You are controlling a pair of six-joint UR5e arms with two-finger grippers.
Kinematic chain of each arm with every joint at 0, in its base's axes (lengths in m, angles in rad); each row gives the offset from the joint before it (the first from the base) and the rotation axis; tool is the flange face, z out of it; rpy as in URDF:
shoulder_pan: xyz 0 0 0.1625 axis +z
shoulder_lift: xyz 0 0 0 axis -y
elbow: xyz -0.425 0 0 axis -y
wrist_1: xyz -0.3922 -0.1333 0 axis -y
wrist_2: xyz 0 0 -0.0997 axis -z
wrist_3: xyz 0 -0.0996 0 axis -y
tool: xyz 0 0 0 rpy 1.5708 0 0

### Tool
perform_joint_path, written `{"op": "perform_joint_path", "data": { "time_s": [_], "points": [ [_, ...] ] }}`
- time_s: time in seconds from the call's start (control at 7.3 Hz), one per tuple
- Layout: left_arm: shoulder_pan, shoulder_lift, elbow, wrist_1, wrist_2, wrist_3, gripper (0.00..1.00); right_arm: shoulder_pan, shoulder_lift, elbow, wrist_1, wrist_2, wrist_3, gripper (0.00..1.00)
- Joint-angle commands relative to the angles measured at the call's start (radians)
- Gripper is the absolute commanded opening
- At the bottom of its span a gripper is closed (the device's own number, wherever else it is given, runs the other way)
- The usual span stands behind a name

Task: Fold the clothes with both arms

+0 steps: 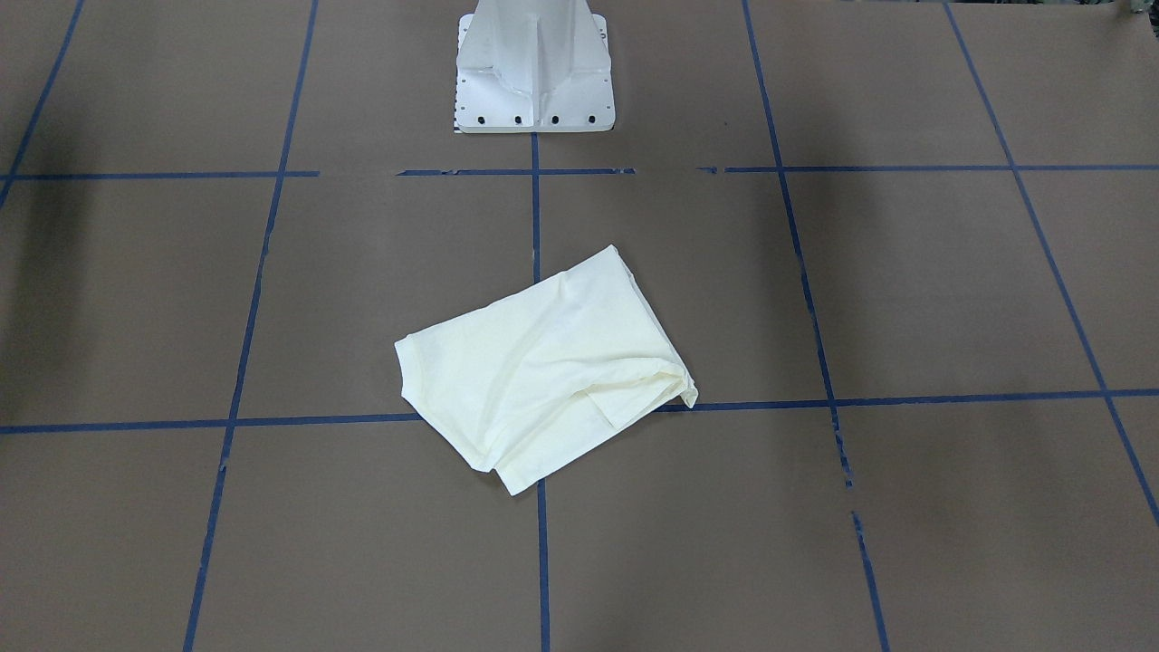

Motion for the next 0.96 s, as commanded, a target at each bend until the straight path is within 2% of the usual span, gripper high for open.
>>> {"op": "perform_joint_path", "data": {
  "time_s": [0.0, 0.82],
  "points": [
    [0.000, -0.001, 0.000, -0.001, 0.012, -0.005, 1.00, 0.000, 0.000, 0.001, 0.000, 0.001, 0.000, 1.00],
    [0.000, -0.004, -0.010, -0.001, 0.012, -0.005, 1.00, 0.000, 0.000, 0.000, 0.000, 0.001, 0.000, 1.00]
  ]
}}
